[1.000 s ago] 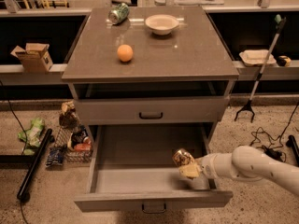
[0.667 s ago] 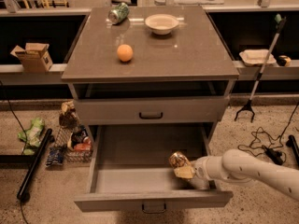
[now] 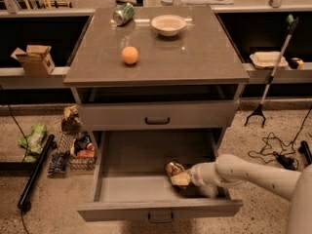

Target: Place orange can into middle drawer

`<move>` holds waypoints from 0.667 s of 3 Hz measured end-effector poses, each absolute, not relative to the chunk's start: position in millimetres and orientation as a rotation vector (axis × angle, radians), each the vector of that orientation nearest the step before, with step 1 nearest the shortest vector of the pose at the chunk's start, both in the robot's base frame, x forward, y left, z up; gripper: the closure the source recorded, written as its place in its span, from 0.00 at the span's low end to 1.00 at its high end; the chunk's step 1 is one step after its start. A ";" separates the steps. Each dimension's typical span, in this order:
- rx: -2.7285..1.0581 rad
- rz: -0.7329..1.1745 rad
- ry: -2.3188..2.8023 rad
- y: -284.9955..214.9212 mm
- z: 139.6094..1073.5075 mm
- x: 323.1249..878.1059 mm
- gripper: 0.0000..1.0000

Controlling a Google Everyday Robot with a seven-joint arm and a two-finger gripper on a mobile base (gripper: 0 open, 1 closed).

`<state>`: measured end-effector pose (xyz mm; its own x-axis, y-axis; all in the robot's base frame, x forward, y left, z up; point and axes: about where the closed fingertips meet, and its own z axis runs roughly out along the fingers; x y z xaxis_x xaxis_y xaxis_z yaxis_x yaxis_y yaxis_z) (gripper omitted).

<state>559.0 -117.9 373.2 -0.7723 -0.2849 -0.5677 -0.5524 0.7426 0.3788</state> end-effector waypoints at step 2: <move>-0.682 0.788 2.440 -93.7 362.9 579.3 0.36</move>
Offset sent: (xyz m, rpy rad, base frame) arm 0.0405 0.0370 -0.0110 0.0336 -0.0267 0.0739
